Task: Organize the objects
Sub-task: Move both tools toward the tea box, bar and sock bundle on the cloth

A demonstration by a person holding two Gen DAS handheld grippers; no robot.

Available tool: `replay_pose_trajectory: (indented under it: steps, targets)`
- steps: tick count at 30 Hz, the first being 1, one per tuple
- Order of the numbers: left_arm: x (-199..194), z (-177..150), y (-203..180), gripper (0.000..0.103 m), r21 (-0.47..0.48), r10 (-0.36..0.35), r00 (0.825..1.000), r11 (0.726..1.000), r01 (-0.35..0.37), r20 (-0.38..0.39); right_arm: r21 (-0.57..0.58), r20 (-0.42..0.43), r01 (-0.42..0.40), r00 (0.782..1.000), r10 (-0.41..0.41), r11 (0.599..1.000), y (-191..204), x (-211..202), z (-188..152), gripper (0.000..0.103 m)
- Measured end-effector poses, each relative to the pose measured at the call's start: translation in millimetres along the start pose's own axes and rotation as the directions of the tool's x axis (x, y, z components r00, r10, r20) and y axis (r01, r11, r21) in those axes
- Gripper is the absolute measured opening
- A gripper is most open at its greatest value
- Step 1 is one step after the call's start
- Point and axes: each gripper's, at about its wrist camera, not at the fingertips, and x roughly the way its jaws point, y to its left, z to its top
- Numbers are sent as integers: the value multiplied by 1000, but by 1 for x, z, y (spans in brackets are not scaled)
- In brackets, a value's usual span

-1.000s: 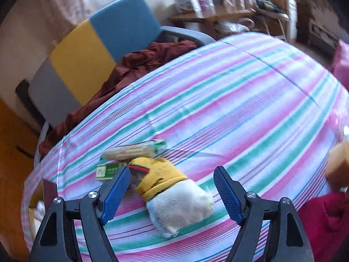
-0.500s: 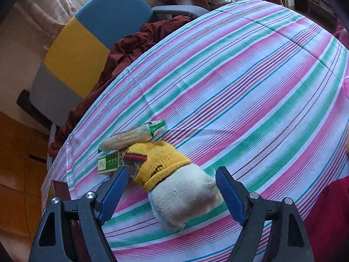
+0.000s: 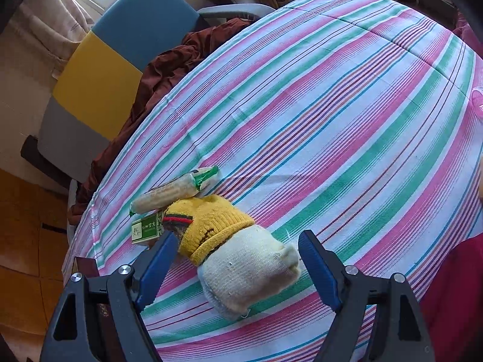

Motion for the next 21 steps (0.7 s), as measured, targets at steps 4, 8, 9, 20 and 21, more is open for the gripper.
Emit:
replay_pose_trajectory:
  steps: [4,8,9,20,21]
  targets:
    - [26,24,-13,78,42,13,1000,999,-12,-18,38,4,-41,999,41,998,-6,-2,1,84]
    - [60,49,-24,78,108,35,998,994,-29,-48,59,-2,-82,997,82,995,-8,-2,5,84]
    - [69,55,-27,78,124,33,998,992,-26,-57,58,-5,-89,996,90,994,-8,-2,6,84]
    - [141,103,-47,86,349,-7,997,936,32,-74,45,-29,-139,990,141,989,-2,3,8,84]
    - [145,105,-50,89,378,-12,997,925,39,-76,49,-29,-143,989,144,989,-3,3,9,84]
